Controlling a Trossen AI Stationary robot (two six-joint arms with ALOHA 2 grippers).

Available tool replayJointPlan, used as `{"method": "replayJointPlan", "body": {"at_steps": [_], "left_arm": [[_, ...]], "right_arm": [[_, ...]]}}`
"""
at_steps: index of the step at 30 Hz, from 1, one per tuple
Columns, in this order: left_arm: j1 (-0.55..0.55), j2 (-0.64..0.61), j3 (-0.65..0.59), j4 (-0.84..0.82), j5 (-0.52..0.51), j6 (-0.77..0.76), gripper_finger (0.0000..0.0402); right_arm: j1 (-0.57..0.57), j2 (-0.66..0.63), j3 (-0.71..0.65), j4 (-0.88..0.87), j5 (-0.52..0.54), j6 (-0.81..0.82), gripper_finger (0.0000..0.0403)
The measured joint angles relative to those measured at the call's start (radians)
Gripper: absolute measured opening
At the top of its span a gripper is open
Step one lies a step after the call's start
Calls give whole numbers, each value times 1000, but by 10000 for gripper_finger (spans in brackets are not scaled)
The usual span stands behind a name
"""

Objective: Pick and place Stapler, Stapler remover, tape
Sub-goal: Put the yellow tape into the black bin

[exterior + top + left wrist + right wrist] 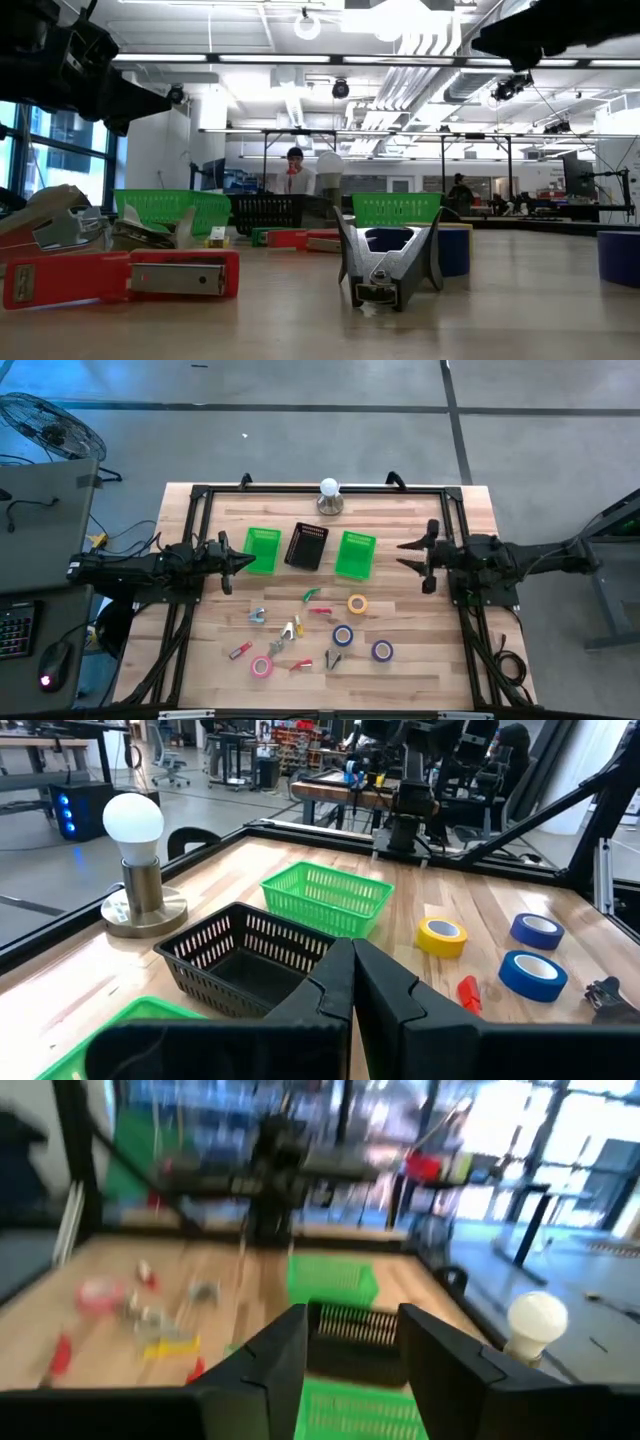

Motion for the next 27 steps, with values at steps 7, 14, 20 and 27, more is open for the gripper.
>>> {"method": "replayJointPlan", "body": {"at_steps": [7, 14, 20, 27], "left_arm": [[0, 0, 0, 0, 1, -17, 1], [0, 0, 1, -7, 0, -18, 1], [0, 0, 5, -29, -4, -19, 1], [0, 0, 5, -26, -5, -9, 1]], "right_arm": [[41, 310, 241, -294, -3, 35, 161], [66, 561, 362, -326, -18, -41, 161], [82, 715, 406, -347, -60, -6, 161], [132, 873, 412, -326, -62, 26, 161]]}}
